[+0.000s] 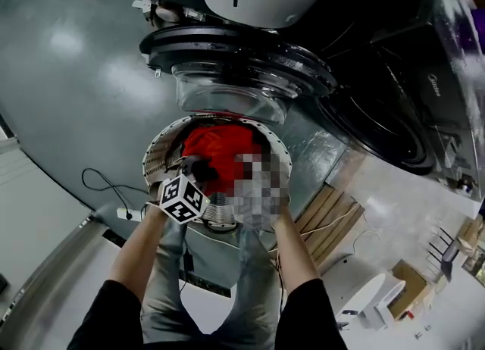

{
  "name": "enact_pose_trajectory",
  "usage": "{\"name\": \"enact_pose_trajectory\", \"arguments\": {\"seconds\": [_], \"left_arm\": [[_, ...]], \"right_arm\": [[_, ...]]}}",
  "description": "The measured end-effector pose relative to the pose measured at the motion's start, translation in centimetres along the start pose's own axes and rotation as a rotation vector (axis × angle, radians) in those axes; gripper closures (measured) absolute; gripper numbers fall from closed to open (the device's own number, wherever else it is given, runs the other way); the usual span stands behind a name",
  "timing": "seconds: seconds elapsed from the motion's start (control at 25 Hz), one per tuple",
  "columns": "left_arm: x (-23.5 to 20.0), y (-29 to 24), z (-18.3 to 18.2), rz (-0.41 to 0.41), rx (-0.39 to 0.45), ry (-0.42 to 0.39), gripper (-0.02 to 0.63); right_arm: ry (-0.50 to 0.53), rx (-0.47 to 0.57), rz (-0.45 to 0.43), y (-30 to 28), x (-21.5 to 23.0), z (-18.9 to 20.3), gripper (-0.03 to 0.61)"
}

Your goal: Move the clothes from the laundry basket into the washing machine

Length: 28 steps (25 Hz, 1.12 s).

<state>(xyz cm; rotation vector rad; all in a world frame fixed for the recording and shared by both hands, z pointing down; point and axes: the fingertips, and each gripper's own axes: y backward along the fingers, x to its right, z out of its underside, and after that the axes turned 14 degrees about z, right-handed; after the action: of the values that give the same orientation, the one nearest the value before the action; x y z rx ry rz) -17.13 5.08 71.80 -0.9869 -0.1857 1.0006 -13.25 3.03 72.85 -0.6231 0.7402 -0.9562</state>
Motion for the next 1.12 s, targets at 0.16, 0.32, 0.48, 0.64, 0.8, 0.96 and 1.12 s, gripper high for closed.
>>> {"name": "enact_pose_trajectory", "arguments": {"seconds": [0.16,0.32,0.48,0.64,0.8,0.96,1.12], "left_arm": [[0.9,2.4,-1.9,-0.007,0.008,-0.017,0.554],[1.9,5.3,-4.0,-0.012,0.027,-0.011,0.554],[3.2,8.8,-6.7,-0.028,0.059,-0.016,0.554],[4.2,12.4,-9.9,-0.038,0.088,-0.047,0.554],[5.1,15.4,-13.3,-0.037,0.121,-0.073,0.554],[6.0,17.8,-16.9,-0.037,0.137,-0.128,0.554],[7.8,19.8,-20.4,-0.031,0.161,-0.180,0.554]], "right_arm": [[-0.020,0.004,0.023,2.5,1.0,-1.9,0.529],[-0.062,0.014,0.046,5.2,2.0,-4.2,0.529],[-0.096,0.031,0.083,8.5,3.4,-6.9,0.529],[-0.123,0.053,0.129,12.2,5.2,-9.9,0.529],[-0.156,0.058,0.189,15.7,7.5,-12.3,0.528],[-0.213,0.068,0.254,19.0,9.9,-14.1,0.529],[-0.238,0.081,0.323,22.8,11.9,-15.3,0.529]]}}
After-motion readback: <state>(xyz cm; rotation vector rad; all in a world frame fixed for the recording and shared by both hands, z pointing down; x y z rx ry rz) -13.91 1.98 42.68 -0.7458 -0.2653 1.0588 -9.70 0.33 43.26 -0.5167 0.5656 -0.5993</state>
